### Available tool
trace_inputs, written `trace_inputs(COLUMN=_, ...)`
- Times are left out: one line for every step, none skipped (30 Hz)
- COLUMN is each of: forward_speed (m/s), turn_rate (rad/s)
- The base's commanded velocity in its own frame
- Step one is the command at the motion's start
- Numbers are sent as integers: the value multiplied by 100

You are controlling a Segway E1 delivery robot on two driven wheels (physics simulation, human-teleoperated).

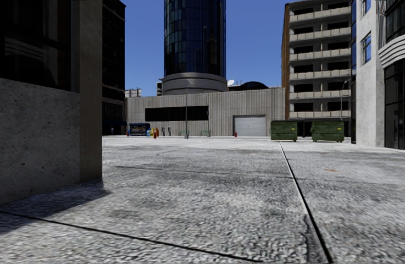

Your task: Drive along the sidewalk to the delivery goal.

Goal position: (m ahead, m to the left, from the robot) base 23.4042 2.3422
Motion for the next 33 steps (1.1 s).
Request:
trace_inputs(forward_speed=200, turn_rate=0)
trace_inputs(forward_speed=200, turn_rate=0)
trace_inputs(forward_speed=200, turn_rate=0)
trace_inputs(forward_speed=200, turn_rate=0)
trace_inputs(forward_speed=200, turn_rate=0)
trace_inputs(forward_speed=200, turn_rate=0)
trace_inputs(forward_speed=200, turn_rate=0)
trace_inputs(forward_speed=200, turn_rate=0)
trace_inputs(forward_speed=200, turn_rate=0)
trace_inputs(forward_speed=200, turn_rate=0)
trace_inputs(forward_speed=200, turn_rate=0)
trace_inputs(forward_speed=200, turn_rate=0)
trace_inputs(forward_speed=200, turn_rate=0)
trace_inputs(forward_speed=200, turn_rate=0)
trace_inputs(forward_speed=200, turn_rate=0)
trace_inputs(forward_speed=200, turn_rate=0)
trace_inputs(forward_speed=200, turn_rate=0)
trace_inputs(forward_speed=200, turn_rate=0)
trace_inputs(forward_speed=200, turn_rate=0)
trace_inputs(forward_speed=200, turn_rate=0)
trace_inputs(forward_speed=200, turn_rate=0)
trace_inputs(forward_speed=200, turn_rate=0)
trace_inputs(forward_speed=200, turn_rate=0)
trace_inputs(forward_speed=200, turn_rate=0)
trace_inputs(forward_speed=200, turn_rate=0)
trace_inputs(forward_speed=200, turn_rate=0)
trace_inputs(forward_speed=200, turn_rate=0)
trace_inputs(forward_speed=200, turn_rate=0)
trace_inputs(forward_speed=200, turn_rate=0)
trace_inputs(forward_speed=200, turn_rate=0)
trace_inputs(forward_speed=200, turn_rate=0)
trace_inputs(forward_speed=200, turn_rate=0)
trace_inputs(forward_speed=200, turn_rate=0)
